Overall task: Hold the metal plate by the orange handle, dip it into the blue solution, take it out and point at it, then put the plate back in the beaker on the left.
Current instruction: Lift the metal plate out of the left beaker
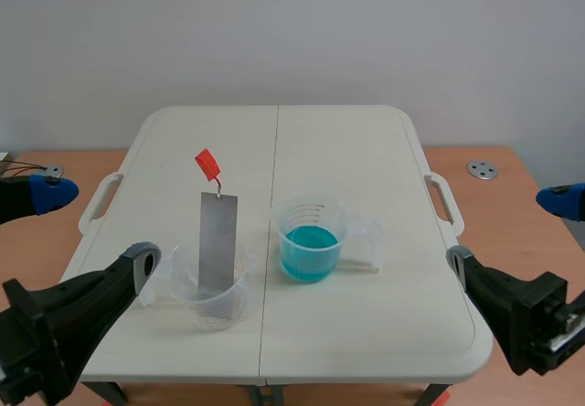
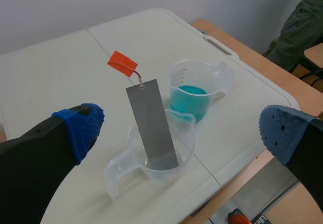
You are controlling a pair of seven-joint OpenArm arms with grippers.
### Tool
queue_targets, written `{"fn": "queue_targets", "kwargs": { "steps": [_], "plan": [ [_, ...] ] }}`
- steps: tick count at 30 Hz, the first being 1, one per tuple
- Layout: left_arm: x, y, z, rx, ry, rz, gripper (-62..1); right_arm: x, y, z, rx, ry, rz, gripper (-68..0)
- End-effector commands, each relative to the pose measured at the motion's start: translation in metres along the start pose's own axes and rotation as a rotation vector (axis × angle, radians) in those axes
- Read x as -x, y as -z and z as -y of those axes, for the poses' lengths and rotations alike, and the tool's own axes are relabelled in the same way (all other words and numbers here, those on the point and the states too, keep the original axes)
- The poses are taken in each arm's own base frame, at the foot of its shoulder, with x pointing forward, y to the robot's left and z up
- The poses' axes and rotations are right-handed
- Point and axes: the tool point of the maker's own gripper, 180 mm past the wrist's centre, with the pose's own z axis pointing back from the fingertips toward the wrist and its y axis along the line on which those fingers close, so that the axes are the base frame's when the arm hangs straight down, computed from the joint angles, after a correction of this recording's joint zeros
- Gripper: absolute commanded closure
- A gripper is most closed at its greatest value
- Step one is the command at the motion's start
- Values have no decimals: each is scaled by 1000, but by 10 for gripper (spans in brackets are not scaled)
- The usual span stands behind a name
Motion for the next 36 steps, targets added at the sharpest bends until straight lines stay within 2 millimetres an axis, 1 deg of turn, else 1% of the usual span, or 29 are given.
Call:
{"fn": "queue_targets", "kwargs": {
  "steps": [1, 10, 14, 15, 16, 18, 19, 20, 21, 25, 27, 29, 33, 36],
  "plan": [
    [-8, 0, -1, -8, 0, 31, -623, -11, 2, 1, 3, -7, 38, -664],
    [-9, 1, -2, -8, 4, 34, -623, -16, 5, 4, 6, -15, 50, -663],
    [-9, 1, -2, -8, 5, 33, -623, -22, 9, 7, 6, -28, 68, -663],
    [-9, 1, -2, -8, 6, 33, -595, -25, 10, 9, 9, -33, 75, -663],
    [-9, 1, -2, -8, 6, 33, -472, -28, 12, 10, 12, -38, 83, -663],
    [-8, 1, -2, -8, 6, 25, -185, -34, 14, 13, 15, -46, 102, -663],
    [-5, 1, -2, -8, 7, 8, -56, -36, 16, 13, 15, -49, 108, -663],
    [-3, 1, -2, -6, 14, -1, -9, -38, 18, 13, 12, -52, 112, -663],
    [-3, 1, -2, -6, 16, -2, -22, -39, 20, 12, 6, -53, 115, -663],
    [-2, 1, -2, -6, 16, -5, -22, -43, 30, 5, -20, -55, 114, -663],
    [2, 0, -5, -14, 23, -33, -22, -46, 35, 0, -36, -55, 120, -663],
    [10, -5, -8, -29, 26, -73, -22, -50, 41, -5, -54, -56, 129, -663],
    [35, -27, -11, -57, 50, -190, -22, -60, 50, -14, -86, -59, 158, -663],
    [63, -51, -8, -66, 70, -333, -22, -70, 57, -19, -106, -67, 186, -663]
  ]
}}
